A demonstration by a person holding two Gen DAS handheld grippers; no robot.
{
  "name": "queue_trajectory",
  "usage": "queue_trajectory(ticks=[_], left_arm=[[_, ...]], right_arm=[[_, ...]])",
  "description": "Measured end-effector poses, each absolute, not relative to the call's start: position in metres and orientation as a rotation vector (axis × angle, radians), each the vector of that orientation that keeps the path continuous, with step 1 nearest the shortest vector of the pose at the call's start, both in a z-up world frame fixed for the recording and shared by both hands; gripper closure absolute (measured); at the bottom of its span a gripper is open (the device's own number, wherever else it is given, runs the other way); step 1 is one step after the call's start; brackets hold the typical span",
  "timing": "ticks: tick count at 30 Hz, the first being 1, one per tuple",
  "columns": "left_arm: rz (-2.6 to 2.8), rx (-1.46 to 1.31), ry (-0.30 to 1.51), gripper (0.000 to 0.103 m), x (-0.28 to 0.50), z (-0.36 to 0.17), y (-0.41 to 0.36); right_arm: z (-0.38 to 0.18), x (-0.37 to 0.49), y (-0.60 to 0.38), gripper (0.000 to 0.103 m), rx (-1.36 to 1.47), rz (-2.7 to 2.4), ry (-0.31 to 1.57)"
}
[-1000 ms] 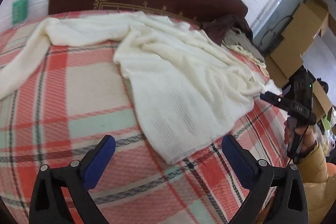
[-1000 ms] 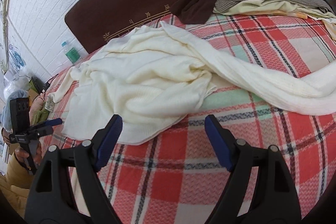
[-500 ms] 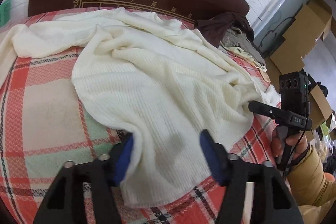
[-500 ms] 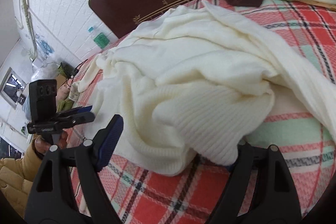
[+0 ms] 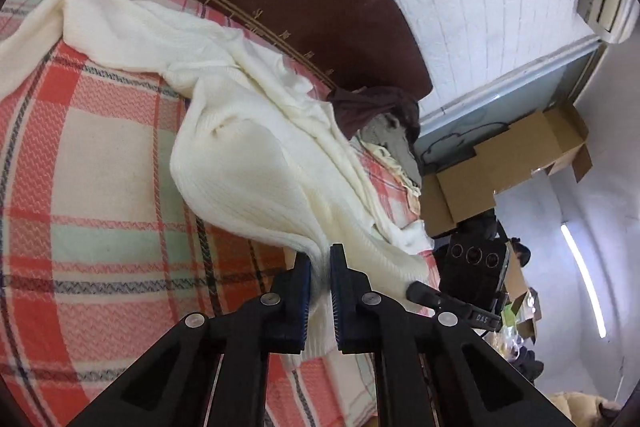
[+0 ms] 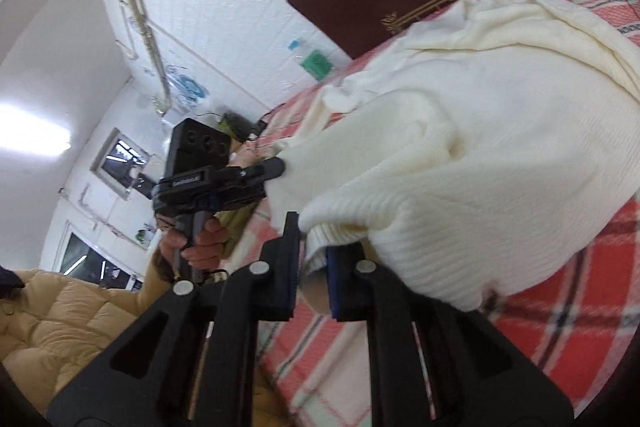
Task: Fold clothes
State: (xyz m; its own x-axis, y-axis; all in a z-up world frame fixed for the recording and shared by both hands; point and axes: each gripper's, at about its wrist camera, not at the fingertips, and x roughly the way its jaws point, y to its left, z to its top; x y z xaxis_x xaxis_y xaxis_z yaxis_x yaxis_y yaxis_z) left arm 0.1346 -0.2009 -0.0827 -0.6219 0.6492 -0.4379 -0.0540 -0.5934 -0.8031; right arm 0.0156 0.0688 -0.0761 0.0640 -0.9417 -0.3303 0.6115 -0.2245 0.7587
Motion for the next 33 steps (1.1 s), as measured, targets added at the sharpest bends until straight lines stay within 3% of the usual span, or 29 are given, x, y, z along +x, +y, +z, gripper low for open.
queue_trajectory(ticks=[6,8,9,10,11,13,14,15,18,27,29,31,32,33], left_arm=[[2.277,-1.079,-1.010,0.093,0.171,-0.083,-0.205],[2.308,-1.130,-0.981,0.071,0.175,-0.094,-0.206],[2.340,-1.163,-0.961,0.047,0.176,-0.101,-0.206],[2.389,-1.196,-0.938,0.033,0.175,-0.106,-0.205],[2.431,-1.223,-0.904,0.030,0.174,-0.110,-0.205],[2.491,-1.285,-0.835,0.022,0.171,-0.117,-0.204],[2.510,-1.324,-0.807,0.021,0.169,-0.122,-0.203],[2.512,-1.351,-0.782,0.021,0.166,-0.126,-0.202],[2.504,-1.363,-0.683,0.017,0.161,-0.129,-0.192],[2.510,-1.429,-0.462,0.018,0.142,-0.127,-0.157],[2.528,-1.443,-0.415,0.033,0.139,-0.126,-0.153],[2.549,-1.465,-0.397,0.068,0.135,-0.127,-0.154],[2.552,-1.469,-0.417,0.075,0.133,-0.127,-0.157],[2.539,-1.466,-0.469,0.087,0.131,-0.128,-0.163]], right_arm=[[-0.053,0.064,0.074,0.093,0.937,-1.490,-0.421],[-0.065,0.062,0.077,0.093,1.021,-1.515,-0.390],[-0.070,0.062,0.077,0.091,1.062,-1.573,-0.335],[-0.074,0.062,0.076,0.091,1.102,-1.629,-0.279],[-0.078,0.061,0.076,0.089,1.133,-1.674,-0.234],[-0.078,0.061,0.073,0.069,1.138,-1.716,-0.198],[-0.075,0.064,0.070,0.029,1.115,-1.737,-0.168],[-0.072,0.067,0.067,0.008,1.092,-1.758,-0.137],[-0.062,0.076,0.057,0.009,1.007,-1.783,-0.015],[-0.093,0.121,-0.044,0.009,0.825,-1.683,0.574],[-0.104,0.124,-0.056,0.009,0.774,-1.707,0.671],[-0.114,0.121,-0.065,0.011,0.755,-1.729,0.713],[-0.119,0.118,-0.070,0.014,0.760,-1.738,0.729],[-0.122,0.113,-0.072,0.016,0.777,-1.739,0.727]])
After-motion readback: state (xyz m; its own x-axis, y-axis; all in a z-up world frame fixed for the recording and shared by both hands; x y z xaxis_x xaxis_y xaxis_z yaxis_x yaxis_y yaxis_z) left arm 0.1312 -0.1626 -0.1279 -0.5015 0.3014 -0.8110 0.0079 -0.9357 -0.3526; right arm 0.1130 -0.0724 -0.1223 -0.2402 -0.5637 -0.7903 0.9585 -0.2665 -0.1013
